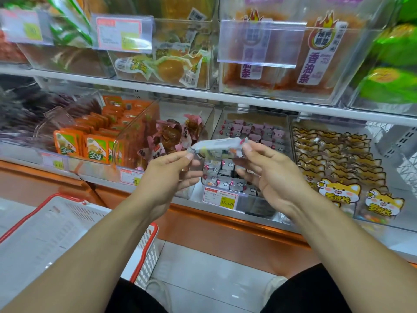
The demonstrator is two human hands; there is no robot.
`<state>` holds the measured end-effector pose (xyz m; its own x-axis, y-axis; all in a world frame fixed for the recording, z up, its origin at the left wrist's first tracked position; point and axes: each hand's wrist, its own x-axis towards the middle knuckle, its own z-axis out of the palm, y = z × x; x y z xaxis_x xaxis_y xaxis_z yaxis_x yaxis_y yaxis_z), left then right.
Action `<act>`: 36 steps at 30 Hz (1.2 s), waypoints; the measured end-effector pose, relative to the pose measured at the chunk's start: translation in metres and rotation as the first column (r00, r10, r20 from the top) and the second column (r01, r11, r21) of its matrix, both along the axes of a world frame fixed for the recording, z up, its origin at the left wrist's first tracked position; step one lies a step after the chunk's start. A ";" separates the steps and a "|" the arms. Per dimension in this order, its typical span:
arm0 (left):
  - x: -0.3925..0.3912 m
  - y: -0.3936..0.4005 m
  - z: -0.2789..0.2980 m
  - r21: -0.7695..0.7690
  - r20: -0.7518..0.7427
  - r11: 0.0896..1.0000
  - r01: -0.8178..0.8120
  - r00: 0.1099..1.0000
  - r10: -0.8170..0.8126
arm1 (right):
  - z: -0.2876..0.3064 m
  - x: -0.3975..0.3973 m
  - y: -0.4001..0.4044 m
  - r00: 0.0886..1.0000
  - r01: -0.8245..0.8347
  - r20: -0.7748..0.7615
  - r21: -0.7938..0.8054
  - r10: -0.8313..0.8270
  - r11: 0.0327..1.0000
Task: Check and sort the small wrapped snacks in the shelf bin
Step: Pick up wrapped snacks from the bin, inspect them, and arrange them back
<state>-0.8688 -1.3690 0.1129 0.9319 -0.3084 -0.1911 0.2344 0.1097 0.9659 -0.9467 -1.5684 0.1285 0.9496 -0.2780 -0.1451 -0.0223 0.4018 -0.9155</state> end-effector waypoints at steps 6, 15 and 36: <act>0.002 0.003 0.009 -0.287 -0.085 0.957 0.049 0.993 -0.076 | -0.006 -0.011 -0.002 0.959 -0.087 0.015 -0.934 0.282 0.346; 0.004 -0.006 0.000 0.009 0.088 0.999 0.046 0.995 -0.047 | -0.005 -0.011 0.003 0.951 -0.093 0.110 -0.793 0.290 0.603; 0.036 -0.057 -0.015 0.896 0.395 0.250 -0.367 0.400 -0.827 | -0.024 0.022 -0.022 0.989 -0.133 -0.139 -0.987 -0.052 0.093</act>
